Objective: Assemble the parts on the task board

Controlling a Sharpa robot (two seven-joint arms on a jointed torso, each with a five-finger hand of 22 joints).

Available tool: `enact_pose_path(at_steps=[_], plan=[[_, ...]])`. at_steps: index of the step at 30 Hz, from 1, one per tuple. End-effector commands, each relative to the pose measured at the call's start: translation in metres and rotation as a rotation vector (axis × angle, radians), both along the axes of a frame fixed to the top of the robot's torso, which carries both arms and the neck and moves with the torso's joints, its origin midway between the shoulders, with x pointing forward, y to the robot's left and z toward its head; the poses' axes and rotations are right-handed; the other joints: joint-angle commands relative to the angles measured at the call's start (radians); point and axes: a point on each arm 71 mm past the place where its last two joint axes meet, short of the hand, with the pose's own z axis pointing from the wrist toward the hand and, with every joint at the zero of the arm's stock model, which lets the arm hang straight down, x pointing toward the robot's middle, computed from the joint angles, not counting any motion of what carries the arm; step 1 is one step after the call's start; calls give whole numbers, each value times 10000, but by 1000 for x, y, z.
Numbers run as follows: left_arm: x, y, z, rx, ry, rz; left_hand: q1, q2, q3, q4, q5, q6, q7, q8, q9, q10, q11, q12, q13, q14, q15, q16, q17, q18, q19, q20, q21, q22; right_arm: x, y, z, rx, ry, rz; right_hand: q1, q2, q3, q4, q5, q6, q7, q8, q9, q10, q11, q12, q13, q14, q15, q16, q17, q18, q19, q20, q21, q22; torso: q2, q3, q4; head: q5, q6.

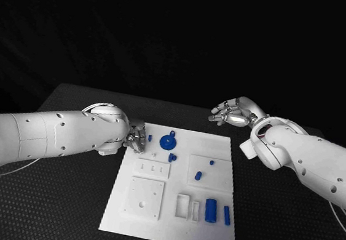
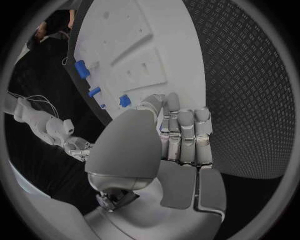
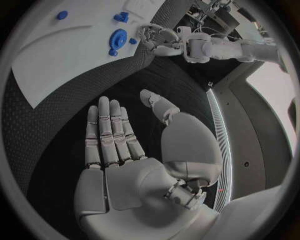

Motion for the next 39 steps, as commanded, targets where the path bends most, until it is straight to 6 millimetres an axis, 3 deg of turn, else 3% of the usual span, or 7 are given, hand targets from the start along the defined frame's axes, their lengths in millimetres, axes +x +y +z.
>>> enact_pose_path(at_steps=[1,6,10,11,12,33,39], plan=[[0,-2,1,-129,-159,-100,-119,-7,25,-98,-73,47,3,-50,-14,-15,-17,-69,-20,44,-7,51,-16,-80,-57,-871,19,175,-1,1,0,-22,20,142,-93,20,-77,-3,65,-3,19,26,-13,-37,55,46,-16,-64,32,-40,14,92,7,72,-52,17,-2,2,7,10,13],[0,0,1,-142,-178,-74,-296,-29,164,-285,-106,54,13,-90,-27,1,-9,-122,-36,46,-1,44,-40,-86,-43,-870,8,169,-1,1,-1,-24,24,141,-92,21,-78,-4,69,-3,18,26,-14,-37,55,47,-20,-65,32,-41,15,94,6,72,-54,18,2,5,-5,9,69],[-1,2,0,-211,-244,-70,-1064,-12,716,-1150,-138,90,24,-167,-30,53,-4,-215,-34,56,4,55,-91,-101,-2,-868,-8,175,-1,1,-1,-23,27,146,-84,21,-78,-11,72,-4,18,27,-16,-38,54,49,-25,-65,31,-42,16,96,4,71,-56,20,1,7,-13,-1,74],[-1,2,0,-223,-255,-73,-2818,181,2060,-3137,-51,244,24,-210,17,154,-92,-282,36,75,82,58,-193,-123,92,-865,-41,172,-1,1,-1,-23,25,142,-78,22,-77,-15,72,-4,17,27,-17,-38,54,50,-27,-65,31,-42,17,98,4,70,-56,21,2,8,-10,-13,71],[-1,2,0,-231,-261,-74,-3207,201,2239,-3443,-198,182,46,-249,22,129,4,-305,46,122,9,92,-198,-119,183,-871,8,186,-1,1,-1,-23,25,144,-65,24,-74,-24,70,-3,16,28,-18,-38,53,53,-32,-66,31,-44,18,101,4,69,-58,24,2,8,-10,-14,68],[-10,20,5,-1055,-467,151,-3903,-208,2683,-3941,-508,24,132,-301,64,10,42,-315,104,139,44,56,-262,-85,259,-859,12,160,-9,22,-3,-3183,-1536,1785,425,-74,-247,-308,-946,359,-130,230,-54,180,-66,381,-128,123,-58,64,203,217,195,110,-62,159,-1,-6,-10,-129,122],[-16,27,11,-1464,-507,339,-4120,-630,2828,-3678,-2507,-48,161,-330,69,-40,50,-297,145,119,71,-46,-330,-58,264,-835,-96,116,-14,42,-14,-4486,-2042,2353,391,-177,-568,-314,-1585,442,-188,253,-96,152,-88,500,-87,114,-90,113,337,260,236,128,-103,189,0,4,30,-134,124]])
